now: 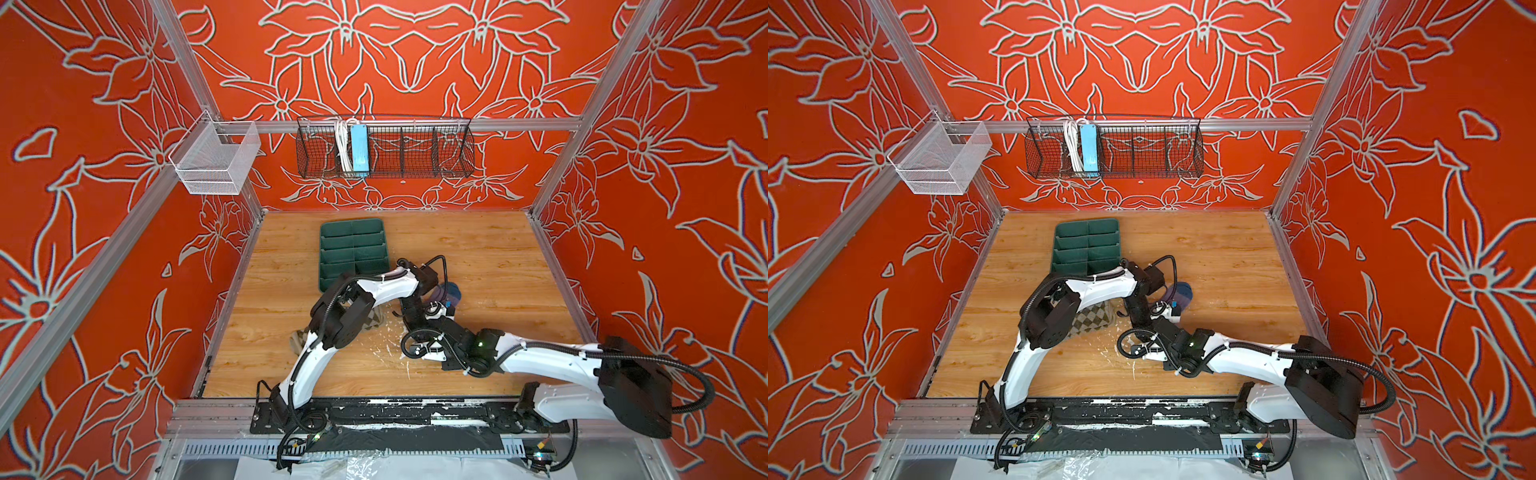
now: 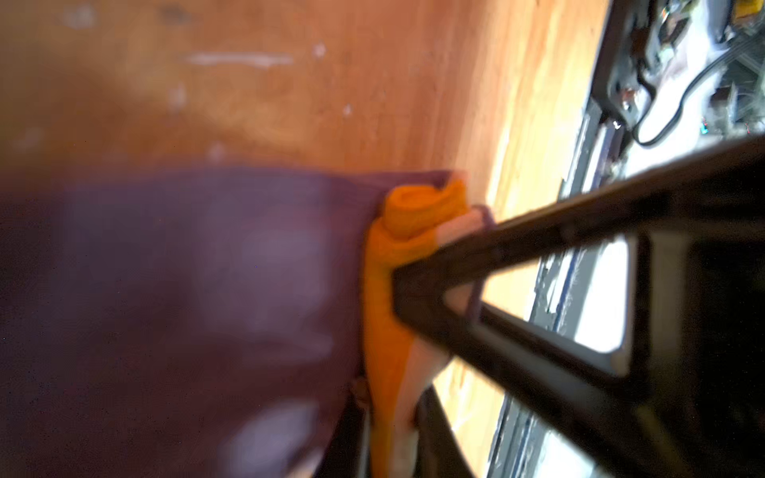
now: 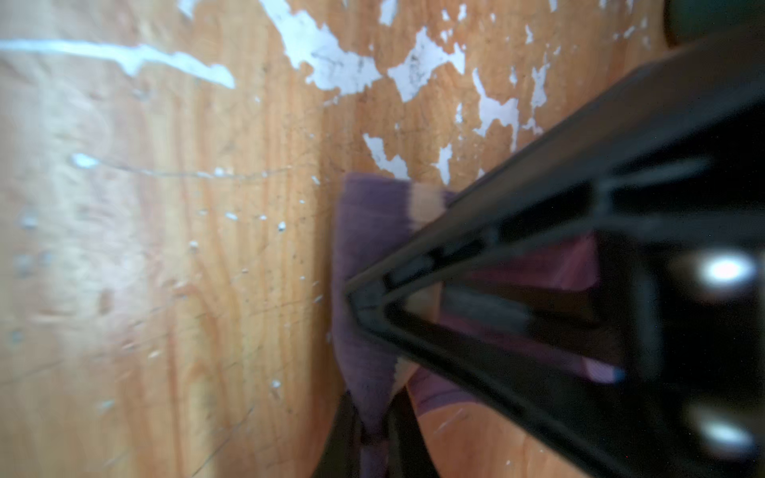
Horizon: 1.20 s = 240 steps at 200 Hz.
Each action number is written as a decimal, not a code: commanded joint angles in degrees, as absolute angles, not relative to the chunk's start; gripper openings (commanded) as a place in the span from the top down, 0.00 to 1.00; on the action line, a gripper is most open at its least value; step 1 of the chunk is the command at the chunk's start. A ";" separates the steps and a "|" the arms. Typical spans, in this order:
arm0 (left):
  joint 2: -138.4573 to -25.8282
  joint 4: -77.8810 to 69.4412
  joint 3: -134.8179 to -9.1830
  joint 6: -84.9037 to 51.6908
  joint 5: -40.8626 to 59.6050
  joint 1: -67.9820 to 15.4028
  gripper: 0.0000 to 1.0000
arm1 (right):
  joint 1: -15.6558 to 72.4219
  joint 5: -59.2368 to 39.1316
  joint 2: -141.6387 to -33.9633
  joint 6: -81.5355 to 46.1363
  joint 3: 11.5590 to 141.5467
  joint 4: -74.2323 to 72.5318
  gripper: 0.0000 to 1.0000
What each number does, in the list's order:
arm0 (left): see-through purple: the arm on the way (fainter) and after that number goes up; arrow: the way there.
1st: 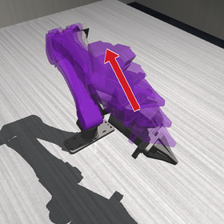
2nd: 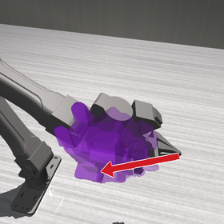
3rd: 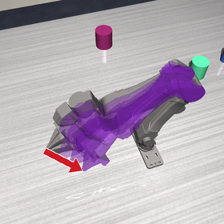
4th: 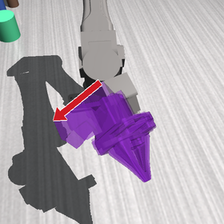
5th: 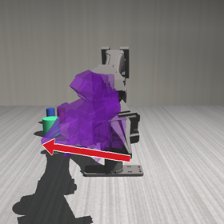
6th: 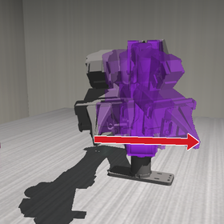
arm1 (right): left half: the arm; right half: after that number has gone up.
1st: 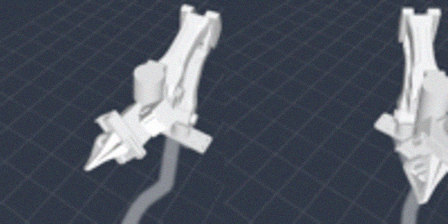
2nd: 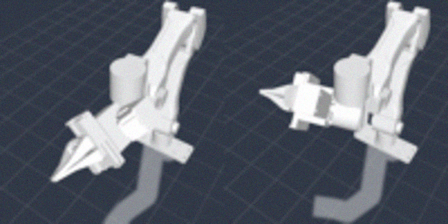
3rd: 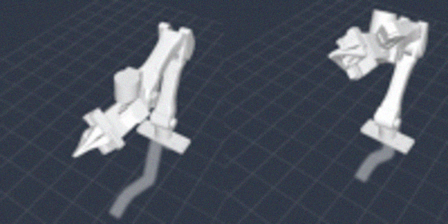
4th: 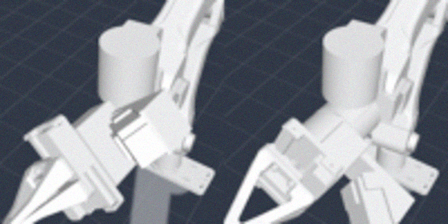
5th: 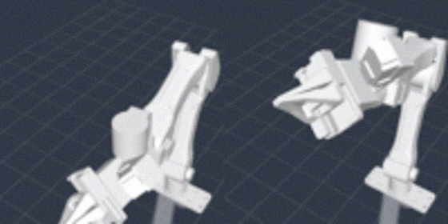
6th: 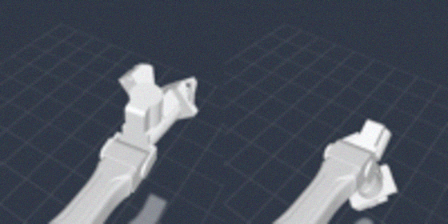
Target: Roll the socks
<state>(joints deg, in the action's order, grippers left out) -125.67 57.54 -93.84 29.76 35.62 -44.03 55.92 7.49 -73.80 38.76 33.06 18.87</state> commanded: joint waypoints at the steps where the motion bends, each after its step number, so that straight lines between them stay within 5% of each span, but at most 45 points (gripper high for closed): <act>1: -116.27 48.15 -88.60 25.44 30.34 -40.80 0.74 | 53.55 -2.43 -74.77 34.54 36.04 31.77 1.00; 45: -98.99 38.43 -78.11 19.59 18.42 -36.29 0.73 | 45.00 -19.84 -80.55 33.83 41.93 40.12 1.00; 96: -77.07 27.39 -64.50 18.75 -5.14 -36.12 0.68 | 40.08 -28.12 -91.09 32.43 50.54 43.58 1.00; 136: -60.53 24.34 -58.71 24.78 -0.87 -37.38 0.63 | 36.92 -31.27 -97.43 33.28 53.92 45.88 1.00; 159: -55.29 22.59 -53.37 34.88 0.30 -45.55 0.58 | 34.88 -30.07 -101.33 34.36 54.47 46.63 1.00; 190: -59.98 23.10 -47.45 44.76 -8.72 -60.17 0.51 | 33.52 -28.97 -107.09 34.67 56.62 47.92 1.00; 240: -74.67 11.50 -42.72 43.94 -11.84 -66.73 0.51 | 30.98 -31.65 -110.57 35.24 59.76 50.90 1.00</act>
